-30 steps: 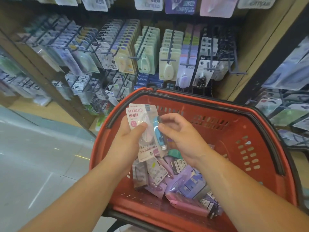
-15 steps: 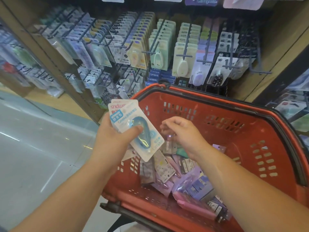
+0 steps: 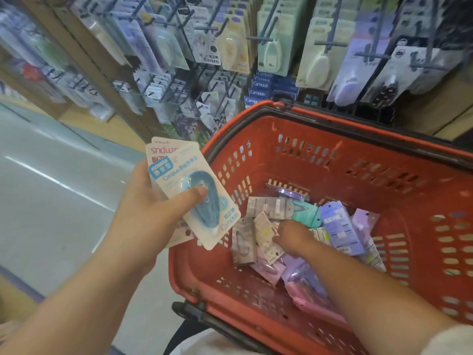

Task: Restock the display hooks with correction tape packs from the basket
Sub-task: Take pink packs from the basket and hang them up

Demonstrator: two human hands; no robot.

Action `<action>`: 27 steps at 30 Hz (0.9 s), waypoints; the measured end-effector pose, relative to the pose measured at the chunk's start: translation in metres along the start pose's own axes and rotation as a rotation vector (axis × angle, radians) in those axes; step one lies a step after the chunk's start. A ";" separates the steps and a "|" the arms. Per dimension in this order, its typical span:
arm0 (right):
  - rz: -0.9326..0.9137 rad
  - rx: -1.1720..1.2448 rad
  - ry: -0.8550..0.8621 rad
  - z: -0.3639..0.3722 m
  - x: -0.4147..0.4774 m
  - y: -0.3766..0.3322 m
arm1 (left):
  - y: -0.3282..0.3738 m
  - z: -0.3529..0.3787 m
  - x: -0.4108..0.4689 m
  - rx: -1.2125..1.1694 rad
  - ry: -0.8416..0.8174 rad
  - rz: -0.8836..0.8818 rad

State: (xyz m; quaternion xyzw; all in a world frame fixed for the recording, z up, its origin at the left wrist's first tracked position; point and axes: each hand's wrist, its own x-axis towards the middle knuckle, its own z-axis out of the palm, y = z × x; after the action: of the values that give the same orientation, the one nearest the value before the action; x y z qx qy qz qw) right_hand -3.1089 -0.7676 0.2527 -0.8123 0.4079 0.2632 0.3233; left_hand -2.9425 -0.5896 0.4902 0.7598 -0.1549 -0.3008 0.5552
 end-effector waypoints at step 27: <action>-0.528 1.236 0.542 -0.115 -0.175 -0.029 | -0.001 0.097 -0.004 -0.261 -0.354 -0.024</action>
State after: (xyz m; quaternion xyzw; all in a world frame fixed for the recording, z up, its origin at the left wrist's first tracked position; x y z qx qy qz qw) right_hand -3.1584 -0.7531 0.4580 -0.5892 0.3383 -0.3130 0.6636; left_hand -3.0069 -0.6593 0.4706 0.6189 -0.2006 -0.4534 0.6092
